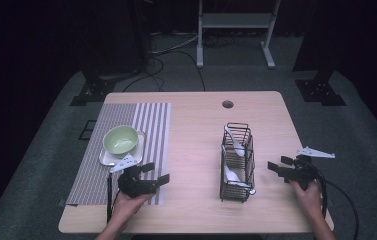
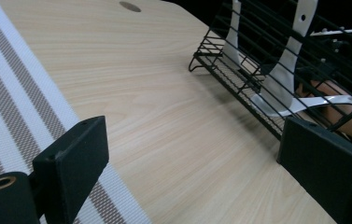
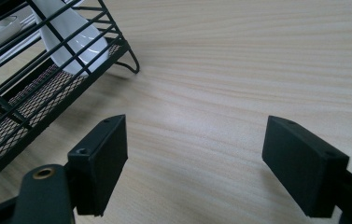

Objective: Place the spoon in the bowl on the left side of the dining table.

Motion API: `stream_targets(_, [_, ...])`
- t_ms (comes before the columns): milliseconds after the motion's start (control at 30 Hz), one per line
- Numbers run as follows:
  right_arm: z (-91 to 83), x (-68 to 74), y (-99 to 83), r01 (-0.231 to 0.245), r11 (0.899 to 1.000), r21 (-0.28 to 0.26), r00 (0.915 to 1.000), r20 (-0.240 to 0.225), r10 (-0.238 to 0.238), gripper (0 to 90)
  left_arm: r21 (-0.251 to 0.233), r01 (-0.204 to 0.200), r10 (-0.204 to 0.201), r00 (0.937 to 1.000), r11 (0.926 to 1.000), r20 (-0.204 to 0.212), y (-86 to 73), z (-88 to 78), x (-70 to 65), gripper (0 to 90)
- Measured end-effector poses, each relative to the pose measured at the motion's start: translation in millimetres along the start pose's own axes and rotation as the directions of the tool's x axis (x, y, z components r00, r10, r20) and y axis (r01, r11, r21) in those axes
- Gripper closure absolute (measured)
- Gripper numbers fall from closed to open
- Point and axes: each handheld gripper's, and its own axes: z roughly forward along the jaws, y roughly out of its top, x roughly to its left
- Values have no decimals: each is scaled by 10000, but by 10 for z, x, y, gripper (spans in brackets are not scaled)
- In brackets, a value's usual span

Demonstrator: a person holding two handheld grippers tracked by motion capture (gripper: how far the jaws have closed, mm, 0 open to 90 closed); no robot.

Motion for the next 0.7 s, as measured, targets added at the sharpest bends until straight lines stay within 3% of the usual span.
stream_targets(200, [-2,2,0,7,10000,-21,10000,16,-7,211,59,-289,289,9995,9996,88,73,70,-80,77])
stream_targets(400, [-3,2,-1,15,10000,-50,10000,6,-15,211,117,-332,327,9988,9994,366,107,167,-152,77])
stream_targets(700, [-4,3,-1,15,10000,-50,10000,-9,-15,211,77,-519,516,9983,9986,267,178,215,-214,77])
